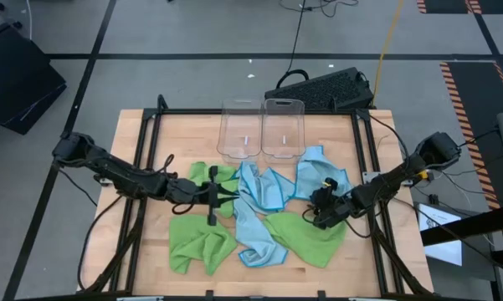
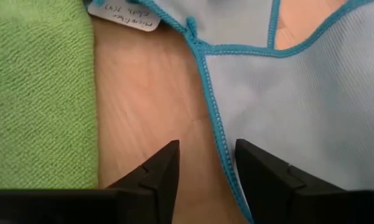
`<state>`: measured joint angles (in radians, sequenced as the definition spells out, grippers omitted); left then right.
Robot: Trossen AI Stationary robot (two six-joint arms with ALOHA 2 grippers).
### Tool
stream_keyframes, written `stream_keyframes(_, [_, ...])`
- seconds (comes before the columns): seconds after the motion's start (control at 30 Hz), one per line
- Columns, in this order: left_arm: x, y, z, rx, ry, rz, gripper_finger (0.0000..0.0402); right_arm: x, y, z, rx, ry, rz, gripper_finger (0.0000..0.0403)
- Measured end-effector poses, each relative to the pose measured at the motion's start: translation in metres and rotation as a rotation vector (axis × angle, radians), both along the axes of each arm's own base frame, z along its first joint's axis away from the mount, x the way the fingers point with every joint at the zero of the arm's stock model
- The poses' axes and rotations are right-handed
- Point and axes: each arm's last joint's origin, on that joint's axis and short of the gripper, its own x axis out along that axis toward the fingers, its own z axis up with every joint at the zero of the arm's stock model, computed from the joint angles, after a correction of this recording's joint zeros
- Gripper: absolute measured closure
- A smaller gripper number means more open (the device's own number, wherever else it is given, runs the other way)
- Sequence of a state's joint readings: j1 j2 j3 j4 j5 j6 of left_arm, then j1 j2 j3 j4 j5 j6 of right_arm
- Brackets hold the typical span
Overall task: Fold microfiber towels
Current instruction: Fold the top right blue microfiber towel
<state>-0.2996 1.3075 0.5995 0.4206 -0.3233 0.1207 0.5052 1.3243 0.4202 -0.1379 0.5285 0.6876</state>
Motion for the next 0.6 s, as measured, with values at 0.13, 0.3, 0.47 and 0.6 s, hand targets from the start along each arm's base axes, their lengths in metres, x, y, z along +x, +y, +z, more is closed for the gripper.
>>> stream_keyframes(0.13, [0.000, 0.000, -0.001, 0.002, 0.007, 0.000, 0.0371, 0.000, -0.001, 0.000, -0.042, -0.007, 0.007, 0.0263])
stream_keyframes(0.3, [0.000, 0.000, -0.001, 0.001, 0.012, 0.000, 0.0371, 0.000, -0.001, 0.001, -0.064, -0.005, 0.015, 0.0289])
stream_keyframes(0.47, [0.002, -0.001, -0.004, -0.020, 0.014, 0.006, 0.0371, 0.000, -0.001, 0.000, -0.070, -0.001, 0.024, 0.0380])
stream_keyframes(0.6, [0.008, -0.002, -0.015, -0.024, 0.040, 0.010, 0.0371, 0.000, -0.001, 0.001, -0.066, -0.006, 0.021, 0.0392])
